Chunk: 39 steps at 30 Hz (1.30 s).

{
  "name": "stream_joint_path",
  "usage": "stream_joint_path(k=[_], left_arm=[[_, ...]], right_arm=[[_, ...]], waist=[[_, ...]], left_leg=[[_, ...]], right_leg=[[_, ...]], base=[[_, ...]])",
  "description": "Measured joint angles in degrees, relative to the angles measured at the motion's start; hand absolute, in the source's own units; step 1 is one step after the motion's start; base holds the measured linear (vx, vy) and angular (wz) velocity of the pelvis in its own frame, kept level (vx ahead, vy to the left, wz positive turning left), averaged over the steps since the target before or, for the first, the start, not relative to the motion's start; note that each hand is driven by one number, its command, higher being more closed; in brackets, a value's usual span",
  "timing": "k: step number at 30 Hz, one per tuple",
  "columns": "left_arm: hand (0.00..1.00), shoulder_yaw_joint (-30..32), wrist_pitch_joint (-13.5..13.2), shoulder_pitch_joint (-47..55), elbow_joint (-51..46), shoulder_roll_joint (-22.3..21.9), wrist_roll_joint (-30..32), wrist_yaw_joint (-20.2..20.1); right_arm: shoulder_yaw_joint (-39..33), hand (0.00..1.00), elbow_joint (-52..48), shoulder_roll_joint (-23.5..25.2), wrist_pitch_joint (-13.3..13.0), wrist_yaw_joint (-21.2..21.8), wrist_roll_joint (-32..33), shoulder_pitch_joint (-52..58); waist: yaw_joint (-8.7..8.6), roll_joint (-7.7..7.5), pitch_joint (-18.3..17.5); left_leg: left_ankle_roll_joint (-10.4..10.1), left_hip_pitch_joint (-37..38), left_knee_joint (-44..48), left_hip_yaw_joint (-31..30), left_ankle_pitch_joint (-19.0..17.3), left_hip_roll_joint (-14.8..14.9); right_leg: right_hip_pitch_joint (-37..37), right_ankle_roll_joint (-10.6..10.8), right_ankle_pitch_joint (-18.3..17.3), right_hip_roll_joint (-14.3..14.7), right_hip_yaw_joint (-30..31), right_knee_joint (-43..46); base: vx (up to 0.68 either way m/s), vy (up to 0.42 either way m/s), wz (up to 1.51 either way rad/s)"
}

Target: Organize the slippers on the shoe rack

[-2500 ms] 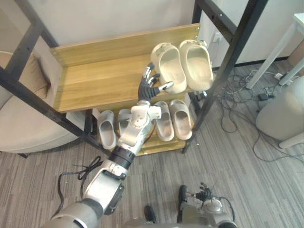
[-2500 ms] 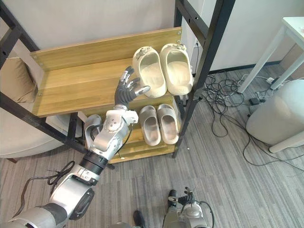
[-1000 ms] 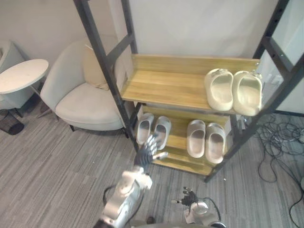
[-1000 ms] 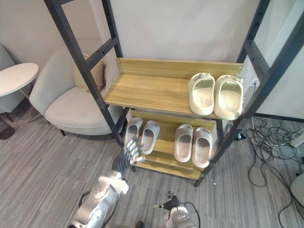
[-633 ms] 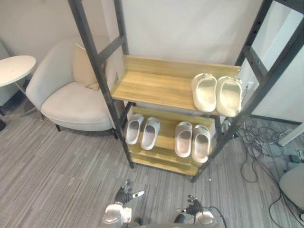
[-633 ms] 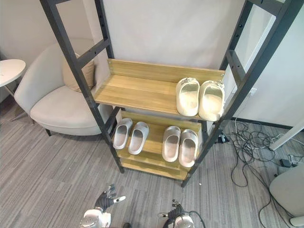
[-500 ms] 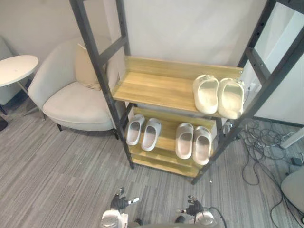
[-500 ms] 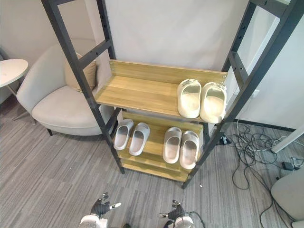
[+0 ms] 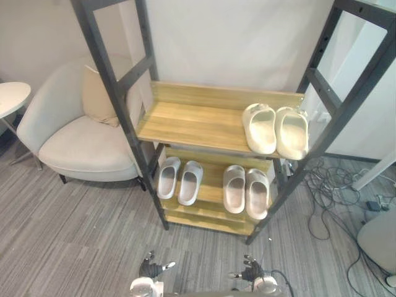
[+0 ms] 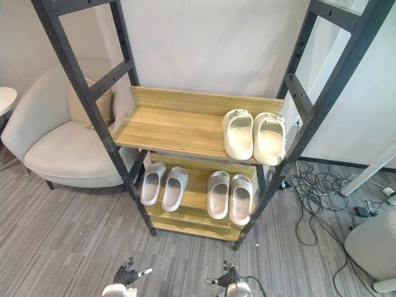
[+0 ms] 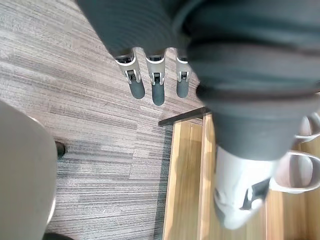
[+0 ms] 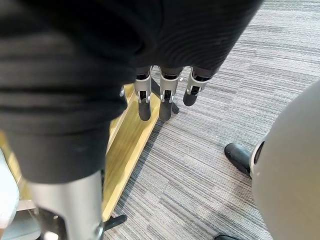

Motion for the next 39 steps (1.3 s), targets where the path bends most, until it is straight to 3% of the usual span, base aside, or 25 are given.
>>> stream_joint_path(k=[4,6,8,11,14,17,18,19,21,22,24,26,27,28,30,32,33,34,35,37,39], left_arm=[[0.0,0.11,-0.04,-0.64,-0.37,1.07,-0.16,-0.05],[0.0,0.08,0.13,-1.26,-0.42,2.14,-0.23,-0.08],[0.0,0.1,0.12,-1.64,-0.56,2.15,-0.21,-0.1],[0.0,0.08,0.01,-2.53,-1.0,1.42,-1.03,-0.04],[0.0,-0.13,0.1,-4.07,-1.34,0.78,-2.09,0.0],[0.0,-1.24,0.23,-4.11,-1.72,0.53,-2.82,-0.04],[0.0,-1.72,0.22,-4.27,-2.53,0.67,-2.81,-0.02],[0.0,-1.72,0.37,-4.73,-2.51,0.35,-2.77,-0.05],[0.0,-1.72,0.38,-4.38,-2.56,-0.31,-2.53,-0.06],[0.0,-1.73,0.36,-4.42,-2.56,-0.34,-2.47,-0.06],[0.0,-2.48,0.36,-5.12,-2.51,-0.13,-2.13,-0.06],[0.0,-2.17,0.59,-5.01,-2.35,-0.21,-1.58,-0.12],[0.0,-2.11,0.43,-4.95,-2.49,-0.09,-1.26,-0.11],[0.0,-2.14,0.44,-4.93,-2.46,-0.08,-1.17,-0.08],[0.0,-2.22,0.53,-4.39,-2.25,0.34,-1.15,-0.1],[0.0,-2.26,0.47,-4.22,-1.59,0.57,-1.15,-0.1],[0.0,-2.24,0.53,-4.16,-1.08,1.07,-1.14,-0.09],[0.0,-2.17,0.52,-3.72,-0.85,1.7,-1.12,-0.08],[0.0,-2.16,0.52,-3.66,-0.85,1.78,-1.12,-0.08],[0.0,-1.7,0.51,-3.43,-0.38,2.37,-1.1,-0.04],[0.0,-1.06,0.57,-3.43,-0.03,2.36,-1.11,-0.04]], right_arm=[[0.73,0.0,-2.69,-1.79,-0.01,1.44,0.14,-0.38],[0.61,0.0,-2.55,-3.38,-0.33,1.88,0.29,-1.18],[0.69,0.0,-2.48,-4.26,-0.35,2.28,0.55,-1.39],[0.66,0.0,-2.48,-5.22,-0.34,2.21,2.07,-1.71],[0.32,0.0,-2.4,-5.05,-0.41,2.06,3.05,-5.09],[-1.43,0.0,-2.34,-4.43,-1.04,1.35,3.09,-7.61],[-2.9,0.0,-2.58,-4.07,-1.37,0.81,3.1,-8.07],[-3.42,0.0,-3.61,-4.44,-1.55,0.45,3.11,-8.02],[-5.45,0.0,-4.39,-4.75,-1.45,0.32,3.12,-7.03],[-5.56,0.0,-4.37,-4.75,-1.41,0.31,3.12,-6.91],[-7.64,0.0,-4.27,-3.9,-1.36,0.32,3.11,-4.47],[-8.15,0.0,-4.4,-3.53,-1.22,0.31,3.13,-3.73],[-8.48,0.0,-4.35,-2.99,-0.88,0.39,3.04,-3.38],[-8.48,0.0,-4.32,-2.79,-0.83,0.39,3.04,-3.32],[-7.34,0.0,-4.13,-1.98,-0.8,0.6,2.94,-2.95],[-6.64,0.0,-4.11,-1.47,-0.74,0.9,2.91,-2.56],[-6.57,0.0,-4.06,-0.99,-0.73,1.03,2.91,-2.16],[-6.54,0.0,-3.91,-0.61,-0.75,1.03,2.91,-1.82],[-6.53,0.0,-3.85,-0.6,-0.75,1.03,2.91,-1.8],[-6.51,0.0,-3.62,-0.75,-0.91,0.96,2.94,-1.9],[-6.43,0.0,-3.24,-0.68,-0.91,0.96,2.97,-2.14]], waist=[[0.44,-1.23,1.16],[0.52,-2.36,1.96],[0.62,-2.46,2.38],[0.86,-0.94,1.94],[0.98,1.07,4.45],[1.15,1.0,5.54],[1.12,0.36,5.88],[1.02,1.05,6.12],[0.08,1.47,6.31],[-0.04,1.46,6.32],[-1.63,0.52,6.27],[-1.7,0.16,6.54],[-1.58,-0.76,6.58],[-1.6,-1.02,6.53],[-1.75,-1.65,6.22],[-2.18,-1.3,6.35],[-2.28,-1.22,6.41],[-2.57,-1.04,6.5],[-2.57,-1.13,6.45],[-2.5,-1.32,6.28],[-2.72,-1.31,6.2]], left_leg=[[-0.11,-1.39,0.47,-0.86,-0.17,-0.83],[-0.01,-3.24,2.62,-2.3,-0.93,-1.71],[-0.07,-4.99,2.97,-5.21,-0.78,-2.6],[-0.64,-9.3,0.92,-11.6,2.32,-2.16],[-2.52,-12.84,-0.85,-17.84,5.89,-1.45],[-3.23,-16.01,0.41,-12.39,11.34,-2.02],[-1.44,-17.08,2.4,-5.11,9.86,-1.34],[1.49,-18.27,9.0,1.73,5.58,0.6],[1.72,-18.12,14.01,10.47,2.8,2.54],[1.73,-18.17,14.09,10.89,2.86,2.54],[3.34,-15.74,7.79,12.87,2.94,0.89],[3.7,-14.94,8.27,14.96,0.99,1.0],[4.06,-13.97,5.97,14.18,1.71,-1.1],[4.2,-13.59,5.45,14.05,1.78,-1.69],[5.1,-11.14,3.9,12.87,1.27,-4.93],[5.78,-9.67,3.87,10.59,0.85,-5.45],[5.78,-8.76,3.64,8.71,0.81,-5.41],[5.75,-7.84,3.16,6.14,0.84,-5.31],[5.72,-7.7,3.05,5.75,0.85,-5.31],[5.2,-6.57,1.95,1.83,1.02,-5.32],[4.69,-6.38,1.43,0.09,1.34,-5.31]], right_leg=[[-4.69,0.15,-5.15,-2.39,1.59,10.58],[-8.0,1.88,-8.09,-2.79,11.68,16.55],[-7.83,2.4,-9.76,-3.17,12.74,15.82],[-7.78,1.71,-8.45,-3.14,6.21,11.34],[-5.38,0.31,-5.65,-1.22,-1.84,5.27],[-3.8,-0.54,-5.57,-2.31,-5.35,4.83],[-3.9,-1.37,-6.1,-3.33,-6.63,4.86],[-3.79,-1.5,-6.73,-3.3,-8.27,5.92],[-3.62,-0.72,-8.86,-4.65,-11.38,9.99],[-3.54,-0.57,-9.07,-4.77,-11.66,10.26],[-1.5,0.18,-9.81,-6.02,-18.15,9.2],[-0.5,1.07,-10.15,-6.74,-20.05,10.46],[-1.07,2.75,-11.53,-9.04,-19.8,13.52],[-1.2,3.0,-11.8,-9.78,-19.74,14.44],[-3.03,3.4,-11.98,-16.05,-16.62,25.67],[-7.03,0.53,-9.38,-18.62,-10.73,36.42],[-8.71,0.55,-9.55,-17.95,-6.31,40.13],[-10.18,2.11,-11.4,-15.24,-0.58,40.76],[-10.42,2.23,-11.81,-14.74,0.41,40.38],[-12.63,3.79,-13.79,-8.85,9.51,31.81],[-13.13,4.2,-13.45,-6.24,13.77,26.5]], base=[[0.05,0.016,0.11],[0.02,0.001,0.23],[0.02,-0.041,0.66],[0.02,-0.125,1.24],[0.03,-0.107,1.22],[-0.05,-0.026,1.06],[-0.02,0.096,0.89],[0.0,0.102,0.87],[0.01,0.052,0.75],[-0.07,0.066,1.09],[-0.11,0.118,1.17],[-0.01,0.13,0.82],[0.02,0.146,0.54],[0.01,0.193,0.26],[0.03,0.23,0.32],[0.06,0.177,0.56],[0.1,0.053,0.95],[0.1,0.003,0.83],[0.12,-0.046,0.92],[0.16,-0.074,0.8],[0.18,-0.097,0.87]])
